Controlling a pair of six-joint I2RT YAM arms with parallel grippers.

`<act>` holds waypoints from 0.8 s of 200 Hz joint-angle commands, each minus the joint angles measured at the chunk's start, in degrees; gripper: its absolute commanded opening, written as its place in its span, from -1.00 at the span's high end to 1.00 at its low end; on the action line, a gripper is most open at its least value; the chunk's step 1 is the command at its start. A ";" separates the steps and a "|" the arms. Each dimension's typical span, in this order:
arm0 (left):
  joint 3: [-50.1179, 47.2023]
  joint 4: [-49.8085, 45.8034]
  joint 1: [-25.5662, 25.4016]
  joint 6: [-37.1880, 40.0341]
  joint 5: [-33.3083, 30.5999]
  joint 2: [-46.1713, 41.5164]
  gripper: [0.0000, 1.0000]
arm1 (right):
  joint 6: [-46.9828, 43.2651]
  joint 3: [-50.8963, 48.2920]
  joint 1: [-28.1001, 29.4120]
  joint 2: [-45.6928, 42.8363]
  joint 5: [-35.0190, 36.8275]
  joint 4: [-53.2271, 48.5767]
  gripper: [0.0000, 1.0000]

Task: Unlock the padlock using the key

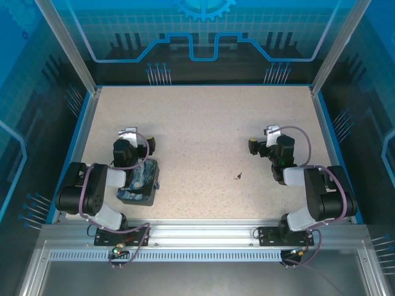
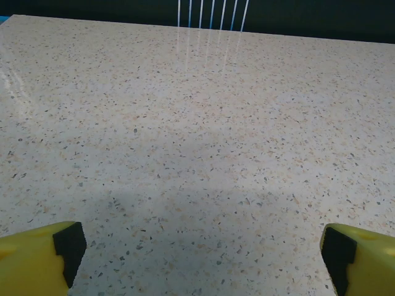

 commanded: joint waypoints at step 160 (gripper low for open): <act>1.90 -2.06 0.20 0.65 0.03 -0.50 -0.98 | -0.45 1.29 -0.81 0.25 -0.94 -0.53 -1.00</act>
